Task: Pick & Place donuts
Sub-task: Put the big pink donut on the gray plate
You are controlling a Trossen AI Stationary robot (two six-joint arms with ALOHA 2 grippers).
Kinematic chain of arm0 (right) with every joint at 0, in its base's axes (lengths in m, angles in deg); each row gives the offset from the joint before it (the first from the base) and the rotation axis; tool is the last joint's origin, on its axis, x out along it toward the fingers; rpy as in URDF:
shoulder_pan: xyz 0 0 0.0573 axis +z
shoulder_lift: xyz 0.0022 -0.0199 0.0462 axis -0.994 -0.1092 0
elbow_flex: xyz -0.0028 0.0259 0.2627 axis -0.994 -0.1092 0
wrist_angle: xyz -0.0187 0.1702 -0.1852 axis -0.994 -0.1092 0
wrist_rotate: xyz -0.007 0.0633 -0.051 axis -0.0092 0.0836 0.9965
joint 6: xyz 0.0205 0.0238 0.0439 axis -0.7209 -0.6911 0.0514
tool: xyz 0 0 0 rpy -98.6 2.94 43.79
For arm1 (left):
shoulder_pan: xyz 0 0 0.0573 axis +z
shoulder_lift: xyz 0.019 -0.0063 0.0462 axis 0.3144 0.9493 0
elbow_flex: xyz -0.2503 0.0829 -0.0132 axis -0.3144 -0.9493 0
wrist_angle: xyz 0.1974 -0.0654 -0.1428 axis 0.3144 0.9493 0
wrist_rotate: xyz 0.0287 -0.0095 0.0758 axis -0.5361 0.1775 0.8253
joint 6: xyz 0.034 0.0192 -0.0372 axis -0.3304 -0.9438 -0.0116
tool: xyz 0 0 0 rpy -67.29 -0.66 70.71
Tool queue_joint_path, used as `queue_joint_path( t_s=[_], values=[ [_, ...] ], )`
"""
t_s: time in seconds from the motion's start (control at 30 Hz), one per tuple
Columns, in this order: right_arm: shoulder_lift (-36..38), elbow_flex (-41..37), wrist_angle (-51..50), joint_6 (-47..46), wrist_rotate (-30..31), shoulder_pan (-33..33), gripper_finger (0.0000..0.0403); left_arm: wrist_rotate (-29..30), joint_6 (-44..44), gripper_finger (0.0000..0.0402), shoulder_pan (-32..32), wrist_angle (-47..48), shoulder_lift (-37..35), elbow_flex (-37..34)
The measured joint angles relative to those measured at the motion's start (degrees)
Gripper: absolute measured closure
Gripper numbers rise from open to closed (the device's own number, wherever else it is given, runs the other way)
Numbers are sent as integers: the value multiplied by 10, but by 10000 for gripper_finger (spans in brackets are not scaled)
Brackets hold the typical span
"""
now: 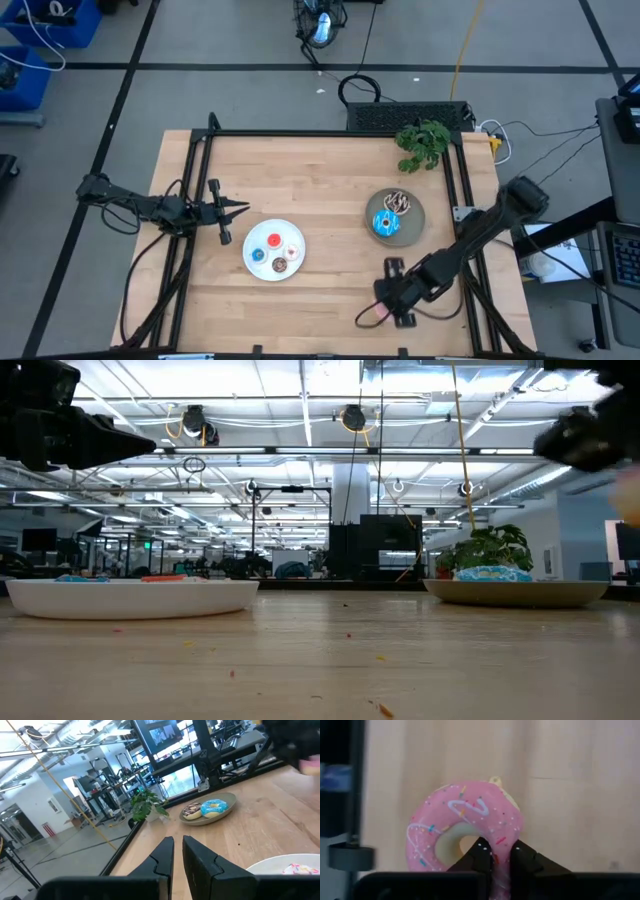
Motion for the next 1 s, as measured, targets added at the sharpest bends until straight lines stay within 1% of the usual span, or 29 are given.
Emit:
queue_joint_path(
  t_s=[0.1,0.23,0.4,0.5,0.63,0.87,1.0],
  values=[
    [63,0,-84,-8,54,-12,376,0,0,355,0,0,0,0],
    [157,0,-197,-46,128,-49,394,0,0,355,0,0,0,0],
    [256,1,-286,-118,154,-113,390,0,0,355,0,0,0,0],
    [280,1,-334,-126,149,-155,388,0,-1,355,0,0,0,0],
    [281,-21,-379,-126,109,-214,394,0,-2,355,0,0,0,0],
    [281,-116,-329,-80,40,-303,392,0,-1,355,0,0,0,0],
    [281,-147,-302,-54,34,-342,392,0,-1,355,0,0,0,0]
  ],
)
